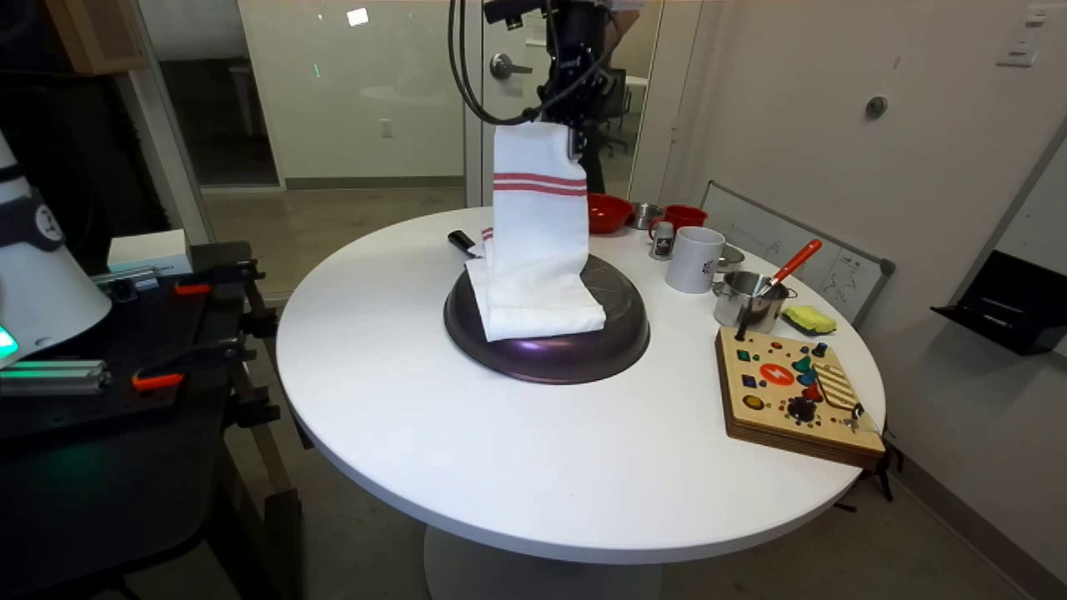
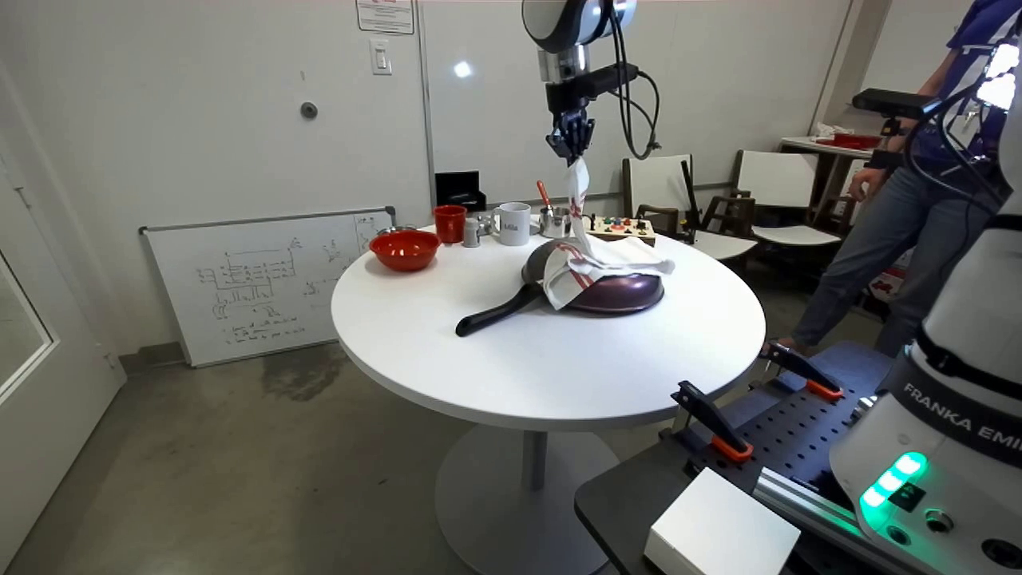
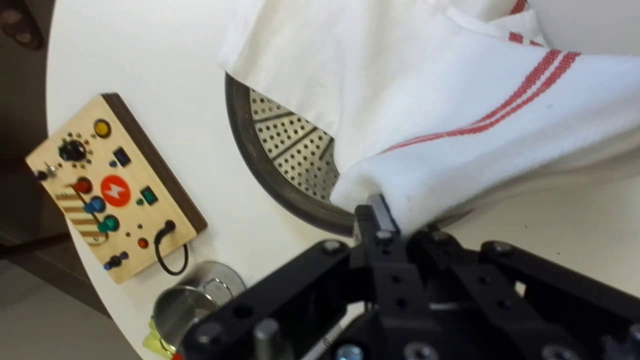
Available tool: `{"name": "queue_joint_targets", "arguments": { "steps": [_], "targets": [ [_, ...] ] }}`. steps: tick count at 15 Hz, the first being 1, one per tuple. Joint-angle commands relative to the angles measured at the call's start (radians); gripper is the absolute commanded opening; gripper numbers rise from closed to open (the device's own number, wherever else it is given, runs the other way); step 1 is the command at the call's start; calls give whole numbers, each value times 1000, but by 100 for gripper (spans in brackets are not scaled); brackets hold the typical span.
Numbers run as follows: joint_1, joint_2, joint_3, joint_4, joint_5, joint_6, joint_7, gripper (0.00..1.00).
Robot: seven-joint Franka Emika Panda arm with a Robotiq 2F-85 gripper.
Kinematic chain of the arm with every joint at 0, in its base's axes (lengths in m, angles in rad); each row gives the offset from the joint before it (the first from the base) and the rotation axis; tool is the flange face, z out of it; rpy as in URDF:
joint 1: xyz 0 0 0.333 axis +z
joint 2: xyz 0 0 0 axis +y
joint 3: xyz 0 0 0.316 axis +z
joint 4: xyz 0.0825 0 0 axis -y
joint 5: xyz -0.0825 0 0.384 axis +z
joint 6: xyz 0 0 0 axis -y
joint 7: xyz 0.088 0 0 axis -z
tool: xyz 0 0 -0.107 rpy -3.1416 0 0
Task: Move the tea towel to the right
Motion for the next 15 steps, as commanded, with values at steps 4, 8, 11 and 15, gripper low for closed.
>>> {"name": "queue_joint_targets", "arguments": {
  "steps": [4, 8, 11, 15],
  "targets": [
    [9, -36, -78, -74, -117, -48, 97, 5],
    [8, -30, -114, -89, -200, -58, 124, 5],
    [10, -24, -137, -84, -263, -101, 158, 5],
    [3, -9, -142, -90, -300, -144, 168, 5]
  ]
}}
